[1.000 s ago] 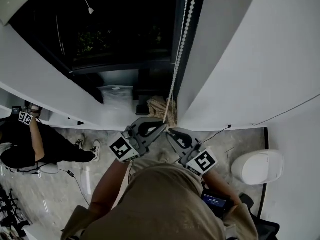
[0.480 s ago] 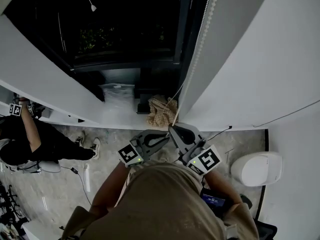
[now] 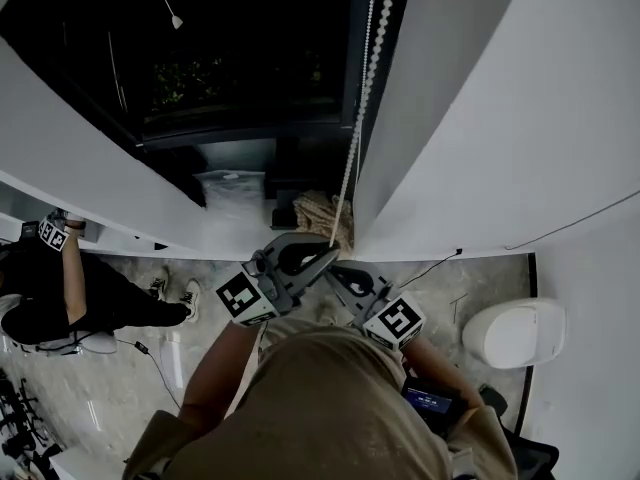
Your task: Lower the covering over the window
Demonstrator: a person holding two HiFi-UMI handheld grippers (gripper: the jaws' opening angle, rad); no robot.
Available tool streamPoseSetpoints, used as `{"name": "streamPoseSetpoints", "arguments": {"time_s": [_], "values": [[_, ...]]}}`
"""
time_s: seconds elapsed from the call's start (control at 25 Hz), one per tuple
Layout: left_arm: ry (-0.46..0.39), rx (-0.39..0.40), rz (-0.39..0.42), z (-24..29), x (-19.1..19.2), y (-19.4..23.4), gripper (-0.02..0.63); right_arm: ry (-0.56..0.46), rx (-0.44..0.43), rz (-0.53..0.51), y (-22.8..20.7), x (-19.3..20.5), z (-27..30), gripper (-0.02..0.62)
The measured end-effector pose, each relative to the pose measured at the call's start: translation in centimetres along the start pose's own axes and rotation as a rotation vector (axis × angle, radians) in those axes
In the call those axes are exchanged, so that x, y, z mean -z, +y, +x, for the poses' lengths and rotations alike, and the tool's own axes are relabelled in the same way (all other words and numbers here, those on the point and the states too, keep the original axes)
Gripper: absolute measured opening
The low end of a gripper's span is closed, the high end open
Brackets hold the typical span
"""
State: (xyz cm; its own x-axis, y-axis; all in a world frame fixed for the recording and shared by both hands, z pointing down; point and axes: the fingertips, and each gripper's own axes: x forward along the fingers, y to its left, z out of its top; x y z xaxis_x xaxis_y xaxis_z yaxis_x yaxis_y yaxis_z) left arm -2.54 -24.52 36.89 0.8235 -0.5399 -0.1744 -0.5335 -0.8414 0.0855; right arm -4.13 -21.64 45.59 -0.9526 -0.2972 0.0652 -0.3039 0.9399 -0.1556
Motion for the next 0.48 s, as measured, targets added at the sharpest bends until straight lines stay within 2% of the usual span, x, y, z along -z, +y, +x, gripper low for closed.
{"name": "streamPoseSetpoints", "arguments": {"time_s": [0.04,0.12,0.16,0.28,0.36,0.44,0.48], "values": [[0.018,-0.016,0.020,-0.3,0.7,0.3,0.025,-0.044,0.002,-0.001,-0.1,-1.0,-0.4,0.009],[0.118,-0.037,0.042,-1.0,3.7,0.5,0.025,-0.152,0.016,0.005,-0.6,-3.5,-1.6,0.108],[0.165,-0.035,0.030,-1.4,5.7,0.3,0.025,-0.195,0.029,-0.003,-0.9,-4.7,-2.0,0.120],[0.206,-0.006,-0.045,-2.6,10.0,-1.6,0.025,-0.212,0.059,-0.045,-0.8,-6.7,-1.8,0.118],[0.190,-0.004,-0.089,-3.0,10.2,-2.6,0.025,-0.183,0.067,-0.056,-0.7,-6.9,-0.9,0.113],[0.188,-0.018,-0.113,-2.7,9.3,-2.5,0.025,-0.172,0.064,-0.057,-1.1,-7.0,0.0,0.020],[0.189,-0.015,-0.104,-2.6,9.2,-2.3,0.025,-0.170,0.058,-0.047,-1.3,-7.1,0.2,0.011]]}}
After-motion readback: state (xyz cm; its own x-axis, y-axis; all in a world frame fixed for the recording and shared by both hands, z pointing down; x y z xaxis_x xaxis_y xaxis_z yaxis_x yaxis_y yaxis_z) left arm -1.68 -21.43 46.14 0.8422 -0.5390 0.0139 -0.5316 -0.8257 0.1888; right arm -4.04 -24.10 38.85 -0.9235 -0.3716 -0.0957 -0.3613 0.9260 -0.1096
